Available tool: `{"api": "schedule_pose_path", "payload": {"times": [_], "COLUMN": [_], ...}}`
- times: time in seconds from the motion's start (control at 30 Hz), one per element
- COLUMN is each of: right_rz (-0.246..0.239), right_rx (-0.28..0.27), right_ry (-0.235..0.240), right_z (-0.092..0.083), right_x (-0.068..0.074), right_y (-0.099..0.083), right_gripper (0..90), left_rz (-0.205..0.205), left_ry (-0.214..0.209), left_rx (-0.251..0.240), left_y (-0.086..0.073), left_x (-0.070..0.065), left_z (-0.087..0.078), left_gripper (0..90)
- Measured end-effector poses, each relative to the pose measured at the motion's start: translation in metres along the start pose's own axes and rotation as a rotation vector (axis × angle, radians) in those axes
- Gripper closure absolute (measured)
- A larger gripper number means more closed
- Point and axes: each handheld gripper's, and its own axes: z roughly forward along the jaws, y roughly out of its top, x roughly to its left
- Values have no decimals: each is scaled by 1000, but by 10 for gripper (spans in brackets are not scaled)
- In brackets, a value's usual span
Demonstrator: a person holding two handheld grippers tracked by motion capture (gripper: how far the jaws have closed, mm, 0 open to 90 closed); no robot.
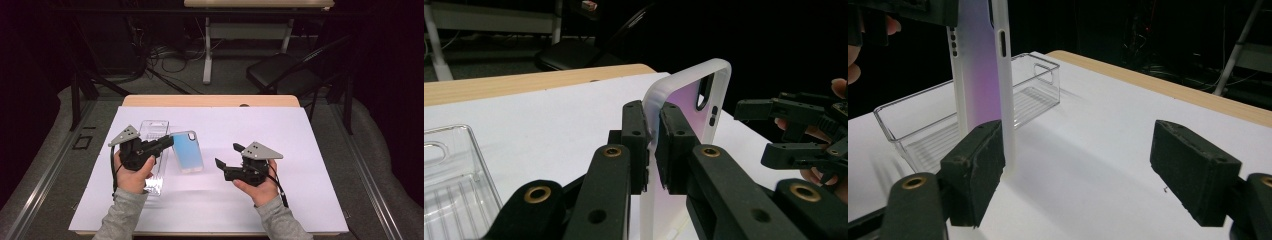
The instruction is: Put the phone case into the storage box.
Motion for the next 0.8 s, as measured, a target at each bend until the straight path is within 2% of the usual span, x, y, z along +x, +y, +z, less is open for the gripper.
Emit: {"api": "schedule_pose_path", "payload": {"times": [0.27,0.47,0.53,0.6,0.7,0.8], "right_rz": [-2,23,20,6,40,61], "right_rx": [23,17,30,26,9,-10], "right_ry": [7,30,37,19,15,13], "right_z": [-7,-17,-22,-31,-44,-57], "right_x": [-5,-9,-10,-12,-20,-28], "right_y": [1,1,1,0,1,4], "right_gripper": [191,170,153,152,146,140], "left_rz": [-2,4,10,22,47,45], "left_ry": [5,11,13,16,29,23], "left_rx": [-9,-17,-21,-23,-15,-11], "left_y": [2,5,9,15,24,33], "left_x": [2,3,2,2,3,8], "left_z": [-4,-7,-8,-8,-6,-4], "left_gripper": [838,839,839,838,838,838]}}
